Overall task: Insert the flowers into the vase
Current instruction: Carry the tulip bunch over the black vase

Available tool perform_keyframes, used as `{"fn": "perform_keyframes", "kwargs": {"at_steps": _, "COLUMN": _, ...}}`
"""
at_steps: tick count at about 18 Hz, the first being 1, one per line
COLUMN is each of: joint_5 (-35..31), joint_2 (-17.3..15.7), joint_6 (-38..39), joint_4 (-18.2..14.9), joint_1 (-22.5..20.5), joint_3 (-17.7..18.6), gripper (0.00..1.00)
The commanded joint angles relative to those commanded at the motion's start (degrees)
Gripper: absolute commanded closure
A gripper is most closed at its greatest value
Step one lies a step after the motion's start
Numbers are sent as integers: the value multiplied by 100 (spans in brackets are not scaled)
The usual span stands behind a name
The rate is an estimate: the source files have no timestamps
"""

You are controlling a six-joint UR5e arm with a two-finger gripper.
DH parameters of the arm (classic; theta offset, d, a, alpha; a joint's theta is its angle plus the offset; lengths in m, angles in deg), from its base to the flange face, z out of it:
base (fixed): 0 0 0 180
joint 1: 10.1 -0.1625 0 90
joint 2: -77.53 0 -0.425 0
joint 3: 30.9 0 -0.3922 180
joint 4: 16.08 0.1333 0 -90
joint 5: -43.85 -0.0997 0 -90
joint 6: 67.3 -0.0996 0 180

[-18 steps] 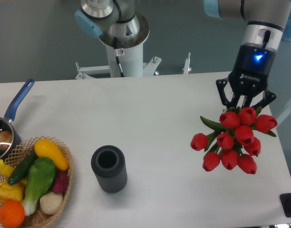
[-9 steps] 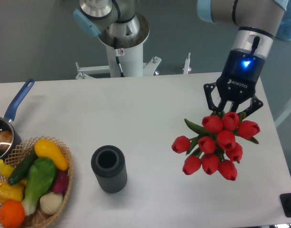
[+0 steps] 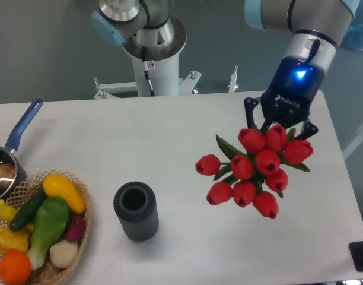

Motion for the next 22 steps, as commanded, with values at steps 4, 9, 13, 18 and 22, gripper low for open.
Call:
{"fn": "perform_keyframes", "kwargs": {"at_steps": 4, "joint_5": 702, "joint_2": 9, "joint_6": -475, "joint_4": 0, "joint_1": 36, "joint_3": 96, "gripper": 79}}
{"fn": "perform_keyframes", "kwargs": {"at_steps": 9, "joint_5": 879, "joint_2": 53, "joint_6": -1010, "joint_4": 0, "joint_1": 308, "joint_3": 132, "gripper": 79}}
{"fn": "perform_keyframes", "kwargs": {"at_steps": 13, "joint_5": 1309, "joint_2": 53, "joint_6": -1239, "joint_4": 9, "joint_1": 475, "joint_3": 281, "gripper": 79}}
{"fn": "perform_keyframes", "kwargs": {"at_steps": 18, "joint_5": 1969, "joint_2": 53, "joint_6": -1592, "joint_4": 9, "joint_1": 581, "joint_3": 562, "gripper": 79}}
{"fn": "perform_keyframes", "kwargs": {"at_steps": 22, "joint_5": 2328, "joint_2": 35, "joint_6": -2005, "joint_4": 9, "joint_1": 695, "joint_3": 1106, "gripper": 79}}
